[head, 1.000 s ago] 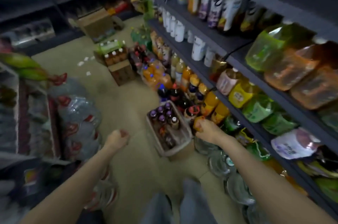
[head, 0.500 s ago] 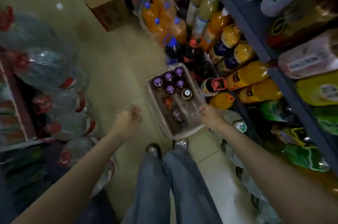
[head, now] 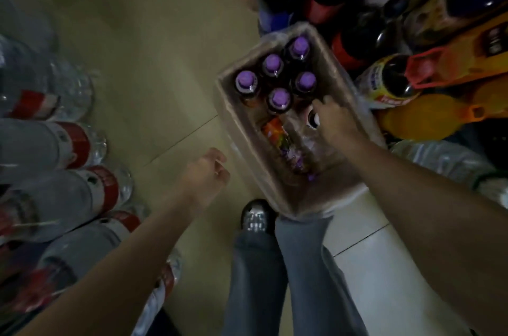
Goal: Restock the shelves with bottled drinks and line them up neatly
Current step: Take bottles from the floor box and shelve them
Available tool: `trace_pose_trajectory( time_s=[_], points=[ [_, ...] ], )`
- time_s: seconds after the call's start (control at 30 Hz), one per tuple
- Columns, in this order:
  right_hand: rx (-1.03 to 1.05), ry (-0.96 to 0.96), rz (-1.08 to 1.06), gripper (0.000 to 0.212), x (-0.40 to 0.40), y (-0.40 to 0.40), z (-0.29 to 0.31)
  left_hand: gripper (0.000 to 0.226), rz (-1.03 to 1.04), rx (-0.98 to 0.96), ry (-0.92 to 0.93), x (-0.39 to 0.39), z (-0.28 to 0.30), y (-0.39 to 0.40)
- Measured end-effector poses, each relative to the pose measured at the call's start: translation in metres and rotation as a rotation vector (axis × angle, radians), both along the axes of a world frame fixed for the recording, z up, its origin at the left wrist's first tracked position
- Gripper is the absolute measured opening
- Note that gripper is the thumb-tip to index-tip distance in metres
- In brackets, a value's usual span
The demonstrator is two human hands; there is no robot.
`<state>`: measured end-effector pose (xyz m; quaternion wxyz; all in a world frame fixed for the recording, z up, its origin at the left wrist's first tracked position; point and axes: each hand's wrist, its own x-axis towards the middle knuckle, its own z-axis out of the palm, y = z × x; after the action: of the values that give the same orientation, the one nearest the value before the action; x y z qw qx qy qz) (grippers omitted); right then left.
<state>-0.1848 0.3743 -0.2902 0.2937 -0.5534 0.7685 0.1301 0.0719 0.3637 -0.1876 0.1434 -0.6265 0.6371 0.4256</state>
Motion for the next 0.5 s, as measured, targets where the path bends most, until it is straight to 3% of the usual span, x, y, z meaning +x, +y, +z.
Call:
trace_pose_trajectory(
  time_s=[0.1, 0.2, 0.33, 0.43, 0.5],
  points=[
    [-0.042, -0.113, -0.042, 0.044, 0.001, 0.015, 0.050, 0.019, -0.015, 0.061, 0.033, -0.013, 0.025, 0.000],
    [-0.031, -0.251, -0.013, 0.030, -0.016, 0.020, 0.150, 0.027, -0.106, 0.091, 0.058, -0.045, 0.080, -0.007],
    [-0.093, -0.369, -0.040, 0.021, -0.050, 0.027, 0.351, 0.086, -0.330, 0.237, 0.346, -0.104, 0.216, -0.026],
    [-0.220, -0.417, -0.052, 0.022, -0.076, 0.025, 0.514, 0.085, -0.504, 0.369, 0.525, -0.150, 0.329, -0.030],
    [-0.385, -0.391, -0.131, 0.017, -0.093, 0.026, 0.603, 0.072, -0.516, 0.302, 0.655, -0.178, 0.402, -0.034]
  ],
)
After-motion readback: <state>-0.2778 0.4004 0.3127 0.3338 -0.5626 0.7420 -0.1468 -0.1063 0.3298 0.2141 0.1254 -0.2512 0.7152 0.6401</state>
